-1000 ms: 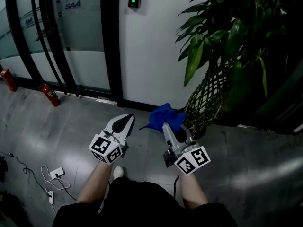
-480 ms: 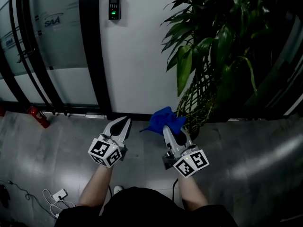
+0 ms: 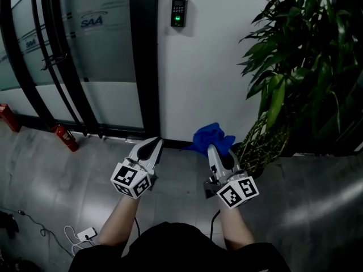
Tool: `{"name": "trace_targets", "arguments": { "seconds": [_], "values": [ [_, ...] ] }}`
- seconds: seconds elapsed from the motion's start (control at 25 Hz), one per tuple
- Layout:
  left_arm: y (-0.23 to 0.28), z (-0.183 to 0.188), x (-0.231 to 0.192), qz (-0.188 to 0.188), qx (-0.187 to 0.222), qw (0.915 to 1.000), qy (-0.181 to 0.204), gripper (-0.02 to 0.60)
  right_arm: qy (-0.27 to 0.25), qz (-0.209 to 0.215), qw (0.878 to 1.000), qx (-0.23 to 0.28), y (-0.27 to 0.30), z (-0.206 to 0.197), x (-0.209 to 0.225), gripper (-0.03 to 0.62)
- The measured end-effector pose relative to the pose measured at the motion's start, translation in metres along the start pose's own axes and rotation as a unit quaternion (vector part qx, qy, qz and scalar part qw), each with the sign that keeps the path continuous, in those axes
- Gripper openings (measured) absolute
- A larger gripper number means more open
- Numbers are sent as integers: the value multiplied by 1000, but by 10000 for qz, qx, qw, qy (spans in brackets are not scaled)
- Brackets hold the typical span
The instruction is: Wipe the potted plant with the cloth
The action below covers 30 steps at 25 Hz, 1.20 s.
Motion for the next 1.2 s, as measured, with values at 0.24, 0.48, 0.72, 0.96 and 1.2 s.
{"name": "trace_targets", "arguments": {
  "seconds": [0.24,0.48,0.72,0.96,1.2],
  "values": [
    [-40,-33,-75,458,-344,9984,6,6,88,236,9988,-422,72,-70,-28,86],
    [-33,-48,-121,322,-157,9994,-13,6,68,208,9983,-535,120,-94,-18,86],
    [5,-70,-171,344,-174,9993,-19,6,113,122,9989,-433,172,-105,17,86],
    [95,-81,-210,164,-83,9994,290,6,84,64,9996,-252,232,-79,87,86],
    [185,-72,-231,-285,458,9980,337,6,-316,-201,9986,385,261,-36,131,86]
  ]
}}
Point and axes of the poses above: the fingertips, and each gripper's own axes: y forward along the fingers, x to its right, z out of its top, the point moved 5 cm from there along -y, backward along the fingers, and after that the axes turned 15 degrees about y, right-handed, at the moved point
